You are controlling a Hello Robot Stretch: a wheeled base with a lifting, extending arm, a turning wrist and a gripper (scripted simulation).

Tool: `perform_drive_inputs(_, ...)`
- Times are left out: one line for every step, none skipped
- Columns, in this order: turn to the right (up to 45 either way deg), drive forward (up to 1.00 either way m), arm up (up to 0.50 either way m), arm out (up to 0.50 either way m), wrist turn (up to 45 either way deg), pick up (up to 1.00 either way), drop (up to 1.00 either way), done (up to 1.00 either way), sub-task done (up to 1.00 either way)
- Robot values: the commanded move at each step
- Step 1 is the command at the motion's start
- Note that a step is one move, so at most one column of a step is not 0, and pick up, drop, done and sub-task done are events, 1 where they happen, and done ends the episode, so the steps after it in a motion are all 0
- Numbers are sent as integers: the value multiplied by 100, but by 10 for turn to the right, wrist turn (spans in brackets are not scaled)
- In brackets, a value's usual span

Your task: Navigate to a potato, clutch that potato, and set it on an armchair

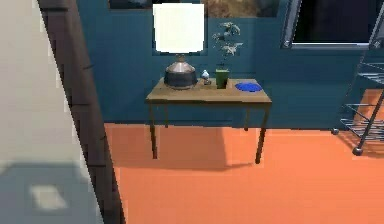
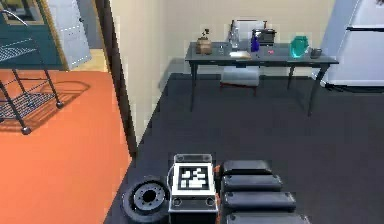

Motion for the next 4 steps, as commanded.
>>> perform_drive_inputs(450, 0, 0, 0, 0, 0, 0, 0, 0)
perform_drive_inputs(60, 0, 0, 0, 0, 0, 0, 0, 0)
perform_drive_inputs(0, 75, 0, 0, 0, 0, 0, 0, 0)
perform_drive_inputs(0, 90, 0, 0, 0, 0, 0, 0, 0)
